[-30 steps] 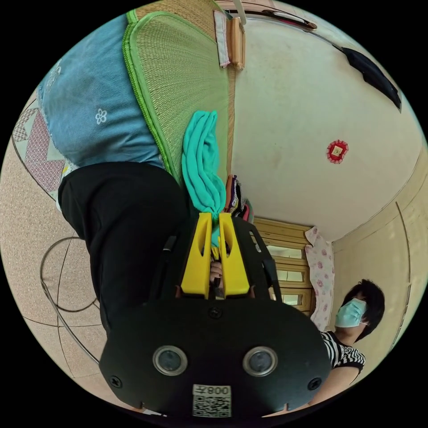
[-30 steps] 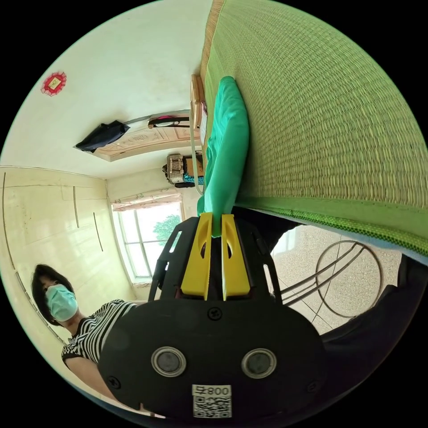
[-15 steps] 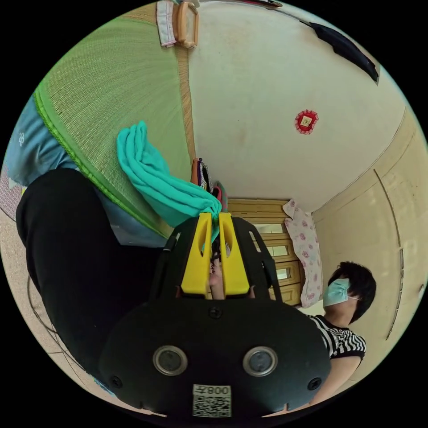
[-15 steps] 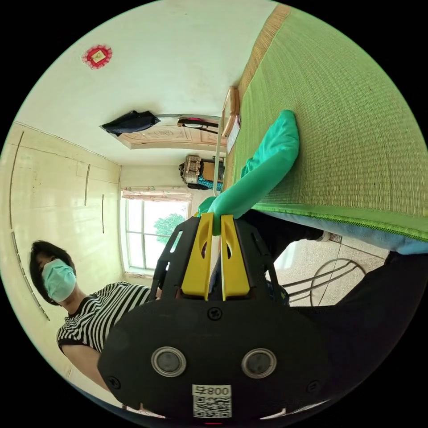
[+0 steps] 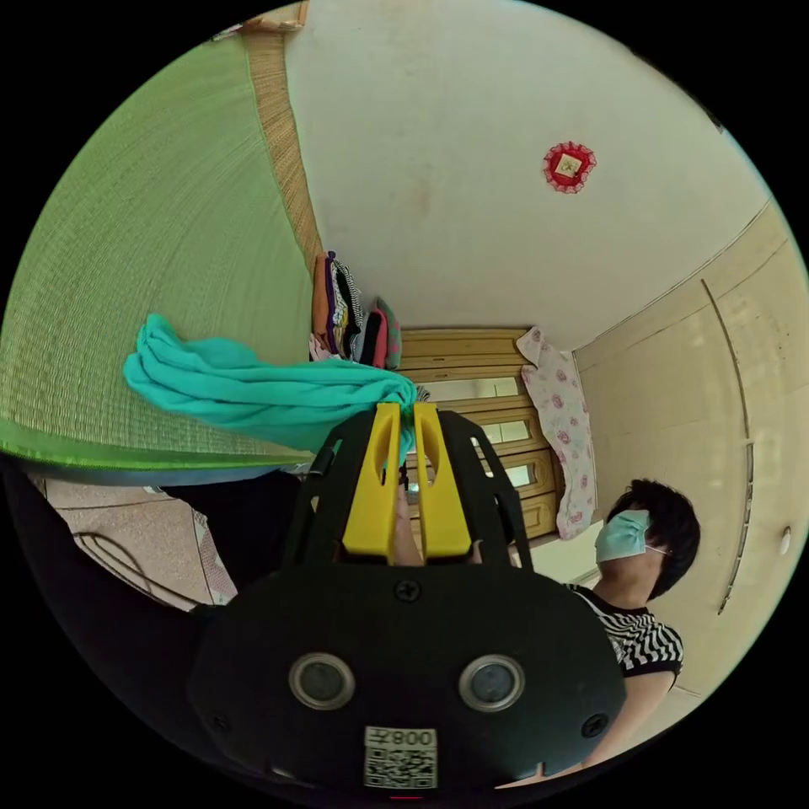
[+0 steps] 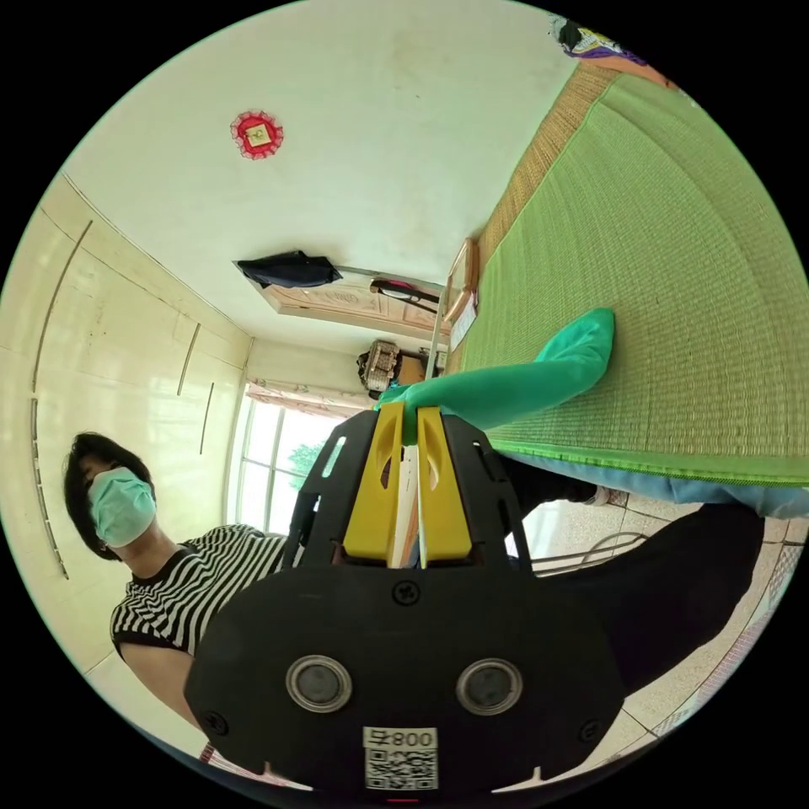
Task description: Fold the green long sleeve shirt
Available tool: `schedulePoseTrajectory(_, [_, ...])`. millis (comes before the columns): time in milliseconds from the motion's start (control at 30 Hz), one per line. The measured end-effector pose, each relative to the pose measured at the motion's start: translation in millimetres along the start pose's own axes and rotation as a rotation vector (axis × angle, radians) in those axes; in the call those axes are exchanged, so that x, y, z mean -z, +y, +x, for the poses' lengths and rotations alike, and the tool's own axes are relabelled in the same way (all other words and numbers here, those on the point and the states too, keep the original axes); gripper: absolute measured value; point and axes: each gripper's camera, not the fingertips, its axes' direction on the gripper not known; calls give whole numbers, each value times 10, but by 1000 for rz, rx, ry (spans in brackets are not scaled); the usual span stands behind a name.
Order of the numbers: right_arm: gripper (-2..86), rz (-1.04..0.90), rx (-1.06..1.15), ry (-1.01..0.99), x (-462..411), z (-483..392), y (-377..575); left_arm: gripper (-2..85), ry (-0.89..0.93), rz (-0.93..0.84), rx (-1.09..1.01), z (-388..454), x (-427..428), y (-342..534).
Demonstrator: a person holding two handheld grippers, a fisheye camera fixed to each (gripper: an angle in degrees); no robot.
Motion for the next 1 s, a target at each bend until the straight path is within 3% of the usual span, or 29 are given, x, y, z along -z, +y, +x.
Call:
schedulePoseTrajectory(267, [18, 62, 22, 12, 975, 320, -1266, 28, 0, -77, -36, 261, -1847, -1829])
schedulePoseTrajectory(567, [18, 109, 107, 94, 2075, 449, -4015, 27, -36, -37, -148, 711, -4125, -4370])
schedulePoseTrajectory(733, [20, 193, 303, 162, 2976, -132, -5540, 27, -14, -23, -345, 1319, -5523, -5558])
schedulePoseTrajectory(867, [21, 250, 397, 268, 3731, -336, -6020, 27, 22, -62, -461, 1546, -6867, -6282])
schedulePoseTrajectory(1000, [22, 338, 291, 422, 4716, 307, -6129, 27, 2, -138, -442, 1254, -8100, -6644])
